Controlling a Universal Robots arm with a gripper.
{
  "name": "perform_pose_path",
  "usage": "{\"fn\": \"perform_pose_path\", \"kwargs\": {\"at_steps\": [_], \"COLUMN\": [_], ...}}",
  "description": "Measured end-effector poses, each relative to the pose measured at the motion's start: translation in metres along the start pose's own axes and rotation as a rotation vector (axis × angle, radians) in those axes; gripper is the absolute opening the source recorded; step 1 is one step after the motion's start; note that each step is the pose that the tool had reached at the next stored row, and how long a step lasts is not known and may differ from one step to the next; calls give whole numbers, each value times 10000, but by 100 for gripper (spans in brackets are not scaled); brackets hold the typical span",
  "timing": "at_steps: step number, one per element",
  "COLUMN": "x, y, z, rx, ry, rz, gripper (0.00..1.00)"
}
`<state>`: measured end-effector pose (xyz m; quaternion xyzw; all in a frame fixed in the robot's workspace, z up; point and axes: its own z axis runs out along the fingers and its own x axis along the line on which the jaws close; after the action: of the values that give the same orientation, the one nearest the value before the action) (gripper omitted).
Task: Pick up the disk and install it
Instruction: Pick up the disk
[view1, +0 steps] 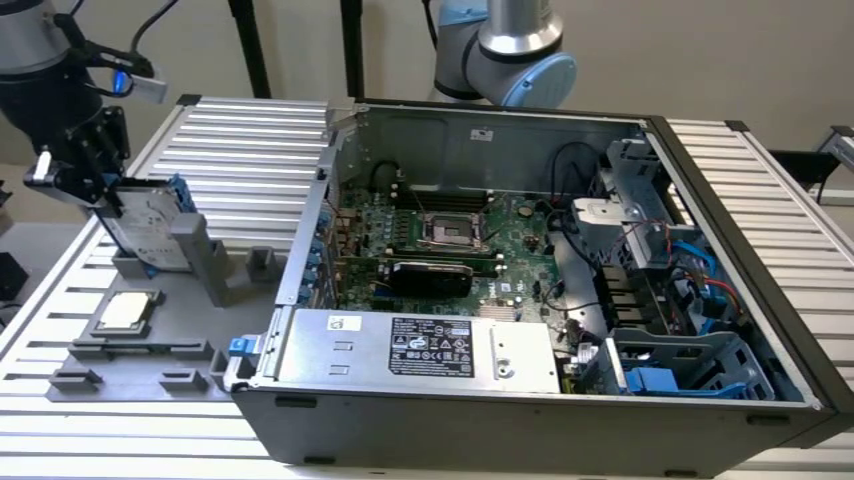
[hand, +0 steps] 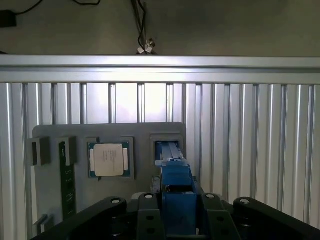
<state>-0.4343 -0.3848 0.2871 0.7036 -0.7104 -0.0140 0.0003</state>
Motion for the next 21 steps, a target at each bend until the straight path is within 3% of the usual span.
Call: {"fn": "perform_pose_path", "kwargs": {"at_steps": [21], "x": [48], "y": [-1], "z": [-1], "rx": [-10], "ry": [-17], "rz": [0], "gripper": [32]}}
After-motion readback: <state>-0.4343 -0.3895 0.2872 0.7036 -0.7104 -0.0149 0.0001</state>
